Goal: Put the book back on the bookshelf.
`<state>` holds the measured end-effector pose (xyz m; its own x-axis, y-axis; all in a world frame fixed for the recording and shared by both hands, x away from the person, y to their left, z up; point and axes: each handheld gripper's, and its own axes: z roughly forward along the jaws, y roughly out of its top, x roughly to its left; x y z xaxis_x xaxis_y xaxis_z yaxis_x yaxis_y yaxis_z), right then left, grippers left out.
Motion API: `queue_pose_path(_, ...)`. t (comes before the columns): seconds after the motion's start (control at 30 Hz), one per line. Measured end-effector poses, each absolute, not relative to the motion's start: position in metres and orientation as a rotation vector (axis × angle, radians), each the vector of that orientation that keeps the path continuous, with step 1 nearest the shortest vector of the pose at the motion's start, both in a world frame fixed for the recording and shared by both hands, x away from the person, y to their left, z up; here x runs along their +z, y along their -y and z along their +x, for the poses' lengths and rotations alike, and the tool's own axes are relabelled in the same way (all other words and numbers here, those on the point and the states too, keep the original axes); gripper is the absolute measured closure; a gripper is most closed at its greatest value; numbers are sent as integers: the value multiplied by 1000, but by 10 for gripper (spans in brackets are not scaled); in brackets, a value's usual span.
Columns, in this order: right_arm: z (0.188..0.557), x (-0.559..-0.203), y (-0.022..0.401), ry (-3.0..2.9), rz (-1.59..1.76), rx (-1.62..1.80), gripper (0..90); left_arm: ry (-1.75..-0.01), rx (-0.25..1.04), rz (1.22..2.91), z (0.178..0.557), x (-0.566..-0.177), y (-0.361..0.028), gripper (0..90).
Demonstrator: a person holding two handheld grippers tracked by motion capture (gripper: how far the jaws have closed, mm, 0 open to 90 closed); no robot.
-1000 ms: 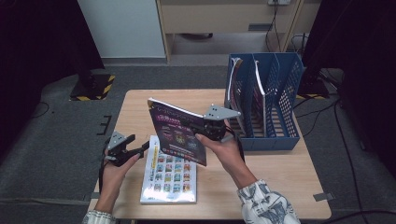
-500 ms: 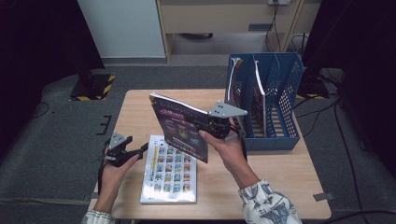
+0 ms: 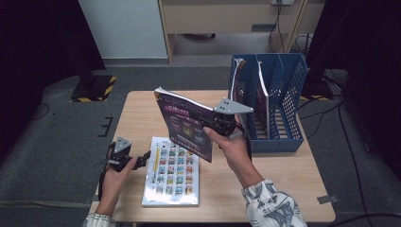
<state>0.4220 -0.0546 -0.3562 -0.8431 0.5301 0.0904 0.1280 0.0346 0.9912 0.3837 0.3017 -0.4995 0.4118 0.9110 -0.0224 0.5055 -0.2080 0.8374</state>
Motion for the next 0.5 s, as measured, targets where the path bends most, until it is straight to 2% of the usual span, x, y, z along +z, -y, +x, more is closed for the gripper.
queue_pose_path(0.23, 424, -349, 47, -2013, 704, 1870, 840, -1225, 647, 1825, 386, -500, -301, 59)
queue_pose_path(0.5, 410, -346, 55, -1991, 704, 1828, 839, -1246, 677, 1841, 387, -503, -307, 62)
